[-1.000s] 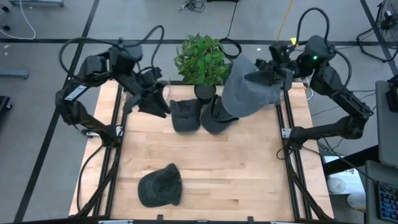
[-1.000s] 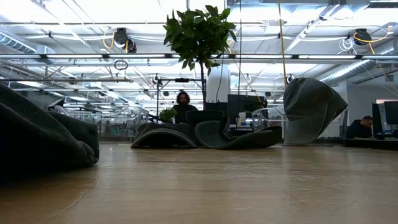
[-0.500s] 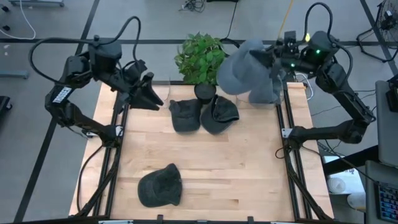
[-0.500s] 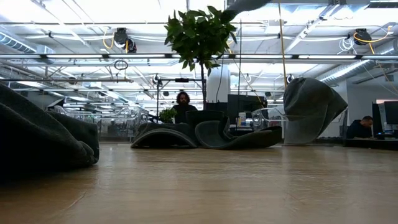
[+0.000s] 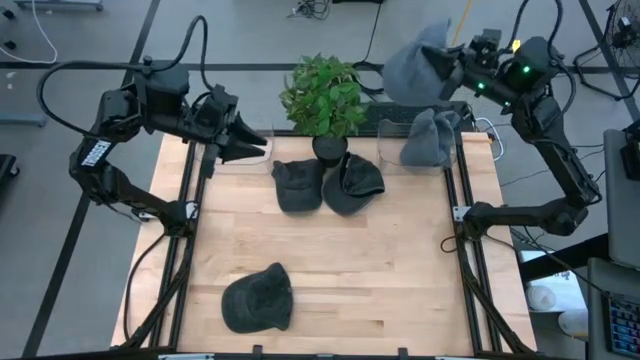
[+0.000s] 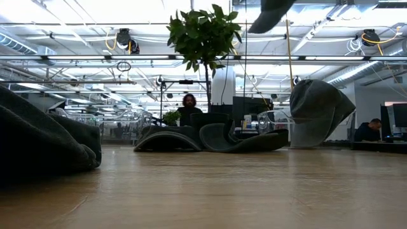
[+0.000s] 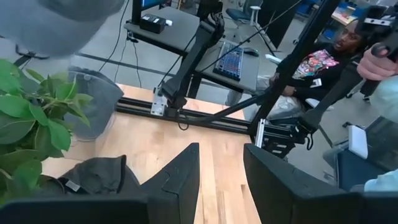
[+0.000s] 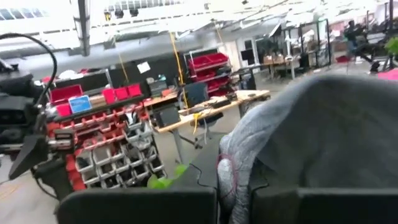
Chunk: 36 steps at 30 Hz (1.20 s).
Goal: Pick & Place hat
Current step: Put the gray cap into the right transparent bin
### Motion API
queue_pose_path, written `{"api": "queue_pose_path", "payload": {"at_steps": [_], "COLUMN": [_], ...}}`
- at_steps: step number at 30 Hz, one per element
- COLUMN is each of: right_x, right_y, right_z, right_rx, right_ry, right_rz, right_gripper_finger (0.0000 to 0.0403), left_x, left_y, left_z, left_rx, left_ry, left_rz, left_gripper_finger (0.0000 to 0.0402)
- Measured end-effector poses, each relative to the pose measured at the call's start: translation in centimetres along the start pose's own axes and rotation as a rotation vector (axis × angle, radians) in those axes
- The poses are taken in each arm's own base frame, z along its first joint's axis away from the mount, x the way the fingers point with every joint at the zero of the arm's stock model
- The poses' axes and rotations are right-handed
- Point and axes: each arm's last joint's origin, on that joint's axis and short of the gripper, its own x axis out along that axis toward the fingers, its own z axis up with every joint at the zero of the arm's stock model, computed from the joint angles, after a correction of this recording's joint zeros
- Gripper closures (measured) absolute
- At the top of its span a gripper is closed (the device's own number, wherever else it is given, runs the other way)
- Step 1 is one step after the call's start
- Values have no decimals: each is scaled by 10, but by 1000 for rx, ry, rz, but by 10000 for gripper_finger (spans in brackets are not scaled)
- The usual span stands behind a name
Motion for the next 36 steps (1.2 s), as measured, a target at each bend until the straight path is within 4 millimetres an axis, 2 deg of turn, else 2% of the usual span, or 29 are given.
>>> {"api": "queue_pose_path", "payload": {"at_steps": [4,16,29,36], "right_x": [7,30,49,55], "right_y": [-12,-40,-46,-54], "right_z": [-5,-39,-78,-98], "right_rx": [-9,-147,-266,-257], "right_ry": [32,281,567,682], "right_rz": [-42,-260,-458,-484], "right_gripper_finger": [403,403,403,403], "left_x": [0,0,0,1], "left_y": [0,0,0,-2], "left_z": [0,0,0,0], "left_rx": [-1,-9,-35,-41], "left_ry": [0,1,-3,2], "left_rz": [3,3,10,-2], "left_gripper_finger": [270,270,270,270]}}
